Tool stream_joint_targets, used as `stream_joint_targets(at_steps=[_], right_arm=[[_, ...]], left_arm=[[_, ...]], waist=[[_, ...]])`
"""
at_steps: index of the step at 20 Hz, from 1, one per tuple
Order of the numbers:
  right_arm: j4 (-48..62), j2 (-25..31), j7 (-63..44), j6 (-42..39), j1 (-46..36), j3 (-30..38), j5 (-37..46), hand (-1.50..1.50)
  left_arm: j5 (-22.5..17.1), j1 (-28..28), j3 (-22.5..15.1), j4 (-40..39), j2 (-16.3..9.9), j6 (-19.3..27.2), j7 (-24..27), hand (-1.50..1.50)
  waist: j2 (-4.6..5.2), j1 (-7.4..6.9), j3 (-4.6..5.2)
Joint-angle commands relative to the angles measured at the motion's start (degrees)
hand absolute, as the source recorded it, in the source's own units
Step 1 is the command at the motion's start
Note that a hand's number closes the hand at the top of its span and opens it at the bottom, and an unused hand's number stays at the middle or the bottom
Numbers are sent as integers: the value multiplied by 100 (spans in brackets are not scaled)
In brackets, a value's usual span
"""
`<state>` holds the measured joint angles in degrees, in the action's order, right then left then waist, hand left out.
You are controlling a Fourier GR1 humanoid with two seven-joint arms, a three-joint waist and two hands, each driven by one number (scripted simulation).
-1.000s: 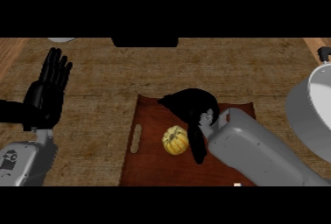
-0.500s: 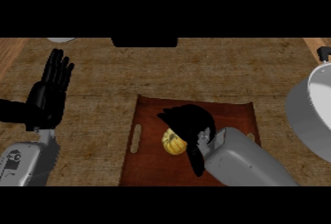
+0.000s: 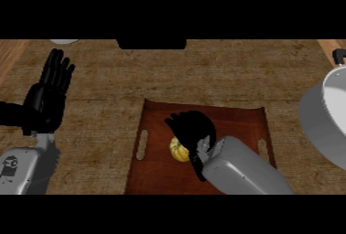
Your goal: Pick the squash from the tray and place it in the pot
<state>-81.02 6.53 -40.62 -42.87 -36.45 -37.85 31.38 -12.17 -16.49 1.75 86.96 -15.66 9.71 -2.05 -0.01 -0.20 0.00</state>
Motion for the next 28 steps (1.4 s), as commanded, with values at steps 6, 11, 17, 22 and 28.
stream_joint_targets(at_steps=[6, 11, 17, 22, 28], right_arm=[[1200, -347, 1031, 580, 168, -60, 1060, -150], [1356, -467, 1454, 922, 567, -142, 1506, -150], [1871, -645, 2157, 929, 339, -419, 1437, 150], [1814, -411, 2929, 1252, 452, -413, 1769, 150], [1846, -642, 2426, 1727, 468, -778, 1811, 150]], left_arm=[[200, 28, 36, 200, 124, -36, -169, 0], [160, -128, 208, -154, 175, -230, -8, 0], [149, -53, 226, 130, 157, -250, -265, 0], [134, 345, 239, 112, 255, -438, 192, 0], [455, -191, 197, -98, 381, -81, -17, 0]], waist=[[3, -31, -2], [6, 0, -1], [16, -47, -2], [5, -20, 0], [8, -11, -1]])
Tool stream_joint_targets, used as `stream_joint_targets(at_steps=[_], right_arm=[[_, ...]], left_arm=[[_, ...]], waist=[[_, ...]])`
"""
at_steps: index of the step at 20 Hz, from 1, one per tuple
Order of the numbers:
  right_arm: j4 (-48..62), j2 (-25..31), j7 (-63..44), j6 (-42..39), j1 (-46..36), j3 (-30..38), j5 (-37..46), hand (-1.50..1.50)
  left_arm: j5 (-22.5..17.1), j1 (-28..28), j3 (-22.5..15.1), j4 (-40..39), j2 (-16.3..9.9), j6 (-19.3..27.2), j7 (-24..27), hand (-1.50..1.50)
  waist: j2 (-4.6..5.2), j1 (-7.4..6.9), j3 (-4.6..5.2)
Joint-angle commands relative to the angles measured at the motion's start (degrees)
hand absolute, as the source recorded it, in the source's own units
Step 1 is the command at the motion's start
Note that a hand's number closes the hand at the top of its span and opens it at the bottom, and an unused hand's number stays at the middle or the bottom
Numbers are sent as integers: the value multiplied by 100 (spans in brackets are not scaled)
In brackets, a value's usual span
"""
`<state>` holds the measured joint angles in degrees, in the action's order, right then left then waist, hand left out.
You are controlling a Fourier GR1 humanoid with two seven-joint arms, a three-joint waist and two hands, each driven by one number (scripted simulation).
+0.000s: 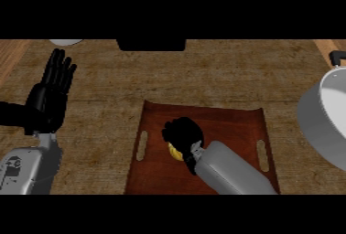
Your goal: Pick the squash from the tray and place it in the pot
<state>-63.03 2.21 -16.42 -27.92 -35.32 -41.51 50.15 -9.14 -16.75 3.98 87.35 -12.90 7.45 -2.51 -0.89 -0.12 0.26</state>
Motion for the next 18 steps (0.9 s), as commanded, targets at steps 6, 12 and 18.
stream_joint_targets(at_steps=[6, 12, 18], right_arm=[[-1162, -215, -823, 590, 537, -636, 493, 150], [-3578, 172, -1006, 1957, 2416, -1581, 1076, 150], [-5698, 1009, -2074, 2333, 2994, -1376, 2124, 150]], left_arm=[[56, 156, 82, 110, -39, -98, -12, 0], [8, 362, 246, 81, -12, 28, 54, 0], [13, 386, 302, 88, -110, -48, 114, 0]], waist=[[71, 9, -27], [-37, 334, -34], [-29, 347, -24]])
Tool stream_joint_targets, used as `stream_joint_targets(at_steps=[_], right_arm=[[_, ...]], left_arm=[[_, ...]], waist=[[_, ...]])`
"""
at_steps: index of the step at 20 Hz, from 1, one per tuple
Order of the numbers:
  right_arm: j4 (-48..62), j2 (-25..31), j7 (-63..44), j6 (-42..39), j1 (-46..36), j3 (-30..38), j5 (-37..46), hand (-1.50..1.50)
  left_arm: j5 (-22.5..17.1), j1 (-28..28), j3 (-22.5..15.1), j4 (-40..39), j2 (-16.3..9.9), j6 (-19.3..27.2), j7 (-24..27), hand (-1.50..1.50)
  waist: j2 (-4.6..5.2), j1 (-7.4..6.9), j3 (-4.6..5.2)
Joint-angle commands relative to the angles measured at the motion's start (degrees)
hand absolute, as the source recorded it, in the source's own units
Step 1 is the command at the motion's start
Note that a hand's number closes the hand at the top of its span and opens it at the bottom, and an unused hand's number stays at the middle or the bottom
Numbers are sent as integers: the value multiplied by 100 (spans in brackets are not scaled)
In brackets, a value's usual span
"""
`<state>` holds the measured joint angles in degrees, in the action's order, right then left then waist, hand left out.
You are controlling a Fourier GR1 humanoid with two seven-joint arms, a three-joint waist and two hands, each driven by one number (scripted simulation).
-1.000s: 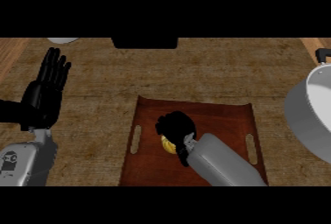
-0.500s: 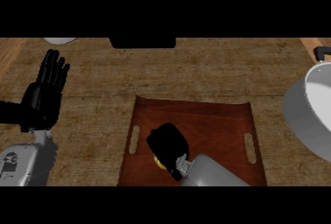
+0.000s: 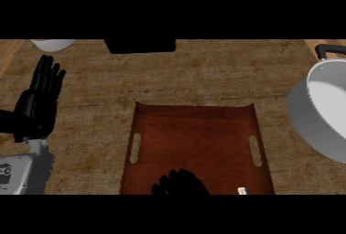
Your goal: Pick the squash from the tray and place it in the pot
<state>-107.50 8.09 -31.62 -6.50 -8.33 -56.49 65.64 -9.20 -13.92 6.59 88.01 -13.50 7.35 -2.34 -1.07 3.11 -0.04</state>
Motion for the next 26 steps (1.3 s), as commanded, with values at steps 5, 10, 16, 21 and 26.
stream_joint_targets(at_steps=[5, 10, 16, 21, 26], right_arm=[[-2632, 1184, -895, 755, 982, 718, 1158, 150], [-3886, 2008, -932, 1164, 1821, 1465, 1494, 150], [-4354, 2541, -678, 1220, 2229, 3493, -20, 150], [-3349, 2606, -231, 1598, 2336, 4484, -807, 150], [-2399, 2835, 478, 2088, 2290, 5564, -1890, 150]], left_arm=[[-54, 127, 7, 174, -18, -51, -107, 0], [99, -33, -126, 188, 94, 100, -185, 0], [-25, -242, 7, 124, -33, -27, -247, 0], [21, -159, -100, 167, 99, -12, -126, 0], [30, 10, -144, 323, 111, -32, -159, 0]], waist=[[17, -39, -7], [56, -75, -11], [107, -134, -11], [133, -200, -22], [109, -251, -30]])
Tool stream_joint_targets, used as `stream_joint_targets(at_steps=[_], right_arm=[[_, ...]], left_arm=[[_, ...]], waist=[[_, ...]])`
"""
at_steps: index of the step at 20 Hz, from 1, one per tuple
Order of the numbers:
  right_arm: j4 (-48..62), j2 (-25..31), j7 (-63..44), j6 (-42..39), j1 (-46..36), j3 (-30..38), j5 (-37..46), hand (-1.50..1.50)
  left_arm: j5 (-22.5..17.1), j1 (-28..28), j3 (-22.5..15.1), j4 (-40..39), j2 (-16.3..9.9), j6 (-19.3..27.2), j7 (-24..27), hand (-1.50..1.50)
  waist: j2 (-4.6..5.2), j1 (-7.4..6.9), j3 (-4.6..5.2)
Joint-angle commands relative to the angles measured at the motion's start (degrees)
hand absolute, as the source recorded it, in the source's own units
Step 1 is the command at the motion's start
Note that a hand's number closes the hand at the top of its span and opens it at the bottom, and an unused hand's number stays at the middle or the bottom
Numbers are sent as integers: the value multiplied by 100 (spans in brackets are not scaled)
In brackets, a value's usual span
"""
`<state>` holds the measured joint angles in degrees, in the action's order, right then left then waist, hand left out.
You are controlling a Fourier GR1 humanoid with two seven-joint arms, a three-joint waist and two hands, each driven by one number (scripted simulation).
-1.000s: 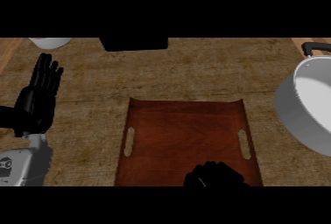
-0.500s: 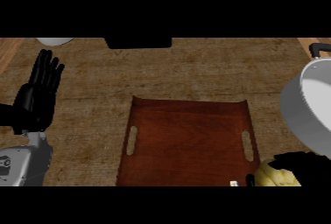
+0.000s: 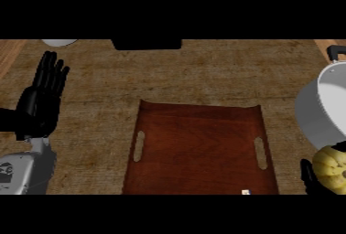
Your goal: Pick the squash from the tray and place it in the pot
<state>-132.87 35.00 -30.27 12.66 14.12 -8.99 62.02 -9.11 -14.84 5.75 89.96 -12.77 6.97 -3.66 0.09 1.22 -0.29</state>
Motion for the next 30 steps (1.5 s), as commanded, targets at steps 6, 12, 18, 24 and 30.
stream_joint_targets(at_steps=[6, 12, 18, 24, 30], right_arm=[[1803, 631, 2117, 368, -81, 2205, -3551, 150], [4419, 978, 4392, 72, -643, 2869, -4372, 150], [6704, 1072, 5334, -78, -1934, 2632, -4000, 150], [8000, 1151, 5091, -1418, -2669, 2402, -4366, -150], [9324, 1142, 6651, -1686, -3341, 2241, -4062, -150]], left_arm=[[44, -39, -15, 4, 51, 73, -69, 0], [87, 23, -116, -25, 122, -30, 128, 0], [180, -113, -235, 81, 151, 12, -173, 0], [119, -352, -95, -449, 133, -136, 186, 0], [46, -223, 35, -158, -25, -187, -168, 0]], waist=[[-7, -17, -7], [20, -191, 7], [17, -272, 17], [56, -309, 17], [15, -234, 18]])
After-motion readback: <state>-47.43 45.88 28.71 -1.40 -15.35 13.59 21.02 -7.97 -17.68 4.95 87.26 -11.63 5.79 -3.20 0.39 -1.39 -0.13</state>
